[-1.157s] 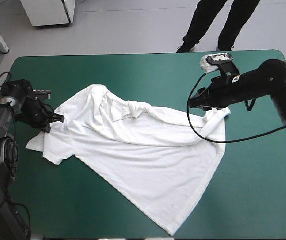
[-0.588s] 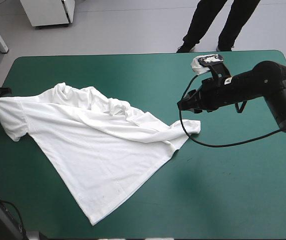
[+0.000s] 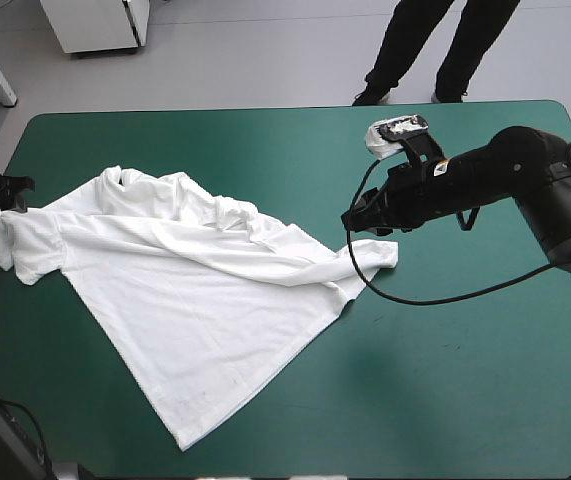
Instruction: Fold the cloth
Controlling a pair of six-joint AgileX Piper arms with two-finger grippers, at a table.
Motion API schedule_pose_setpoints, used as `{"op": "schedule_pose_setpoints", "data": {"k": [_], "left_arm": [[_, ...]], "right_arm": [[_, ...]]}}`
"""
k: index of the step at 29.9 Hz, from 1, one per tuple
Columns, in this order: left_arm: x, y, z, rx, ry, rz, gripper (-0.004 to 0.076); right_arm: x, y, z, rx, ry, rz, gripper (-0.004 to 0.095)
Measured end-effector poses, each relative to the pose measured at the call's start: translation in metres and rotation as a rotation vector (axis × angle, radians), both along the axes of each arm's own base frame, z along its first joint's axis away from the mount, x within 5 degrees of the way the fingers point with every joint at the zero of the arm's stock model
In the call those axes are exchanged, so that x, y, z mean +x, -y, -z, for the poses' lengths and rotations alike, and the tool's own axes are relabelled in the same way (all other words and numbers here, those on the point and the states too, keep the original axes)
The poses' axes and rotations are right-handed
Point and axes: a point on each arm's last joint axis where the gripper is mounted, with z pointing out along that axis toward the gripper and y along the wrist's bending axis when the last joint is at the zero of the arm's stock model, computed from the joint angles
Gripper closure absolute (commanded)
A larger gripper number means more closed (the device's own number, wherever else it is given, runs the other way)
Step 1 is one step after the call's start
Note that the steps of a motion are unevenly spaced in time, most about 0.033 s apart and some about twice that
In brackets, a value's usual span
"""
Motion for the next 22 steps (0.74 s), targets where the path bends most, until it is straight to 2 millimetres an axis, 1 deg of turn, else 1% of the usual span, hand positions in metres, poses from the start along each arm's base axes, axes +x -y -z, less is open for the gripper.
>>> {"op": "schedule_pose_setpoints", "data": {"k": [2,4,6,7,9,11,12,13,15,18,20,22], "left_arm": [[0.000,0.002,-0.002,-0.020,0.013,0.002,0.0239],[0.000,0.008,-0.008,-0.020,0.029,0.016,0.0239],[-0.002,0.021,-0.021,-0.008,0.053,0.042,0.0243],[-0.004,0.031,-0.030,-0.005,0.070,0.061,0.0243],[-0.012,0.055,-0.051,0.008,0.111,0.106,0.0243],[-0.022,0.089,-0.070,0.011,0.143,0.174,0.0243],[-0.028,0.103,-0.073,0.009,0.143,0.206,0.0243],[-0.035,0.122,-0.078,0.008,0.146,0.249,0.0243],[-0.053,0.158,-0.082,0.001,0.140,0.336,0.0243],[-0.083,0.199,-0.080,0.003,0.107,0.441,0.0243],[-0.103,0.221,-0.077,-0.001,0.083,0.491,0.0243],[-0.124,0.234,-0.073,-0.012,0.061,0.508,0.0243]], "right_arm": [[0.001,0.002,0.002,-0.038,0.011,0.004,0.0516],[0.003,0.007,0.005,-0.102,0.027,0.023,0.0515],[0.005,0.012,0.007,-0.161,0.040,0.045,0.0509],[0.006,0.014,0.008,-0.187,0.047,0.053,0.0500],[0.007,0.017,0.009,-0.224,0.058,0.063,0.0477],[0.008,0.020,0.010,-0.257,0.068,0.076,0.0449],[0.009,0.021,0.010,-0.269,0.072,0.080,0.0430],[0.009,0.023,0.011,-0.285,0.077,0.087,0.0413],[0.010,0.025,0.011,-0.308,0.079,0.106,0.0393],[0.011,0.026,0.011,-0.317,0.076,0.125,0.0393],[0.011,0.026,0.011,-0.314,0.073,0.131,0.0393],[0.011,0.026,0.012,-0.313,0.071,0.132,0.0393]]}}
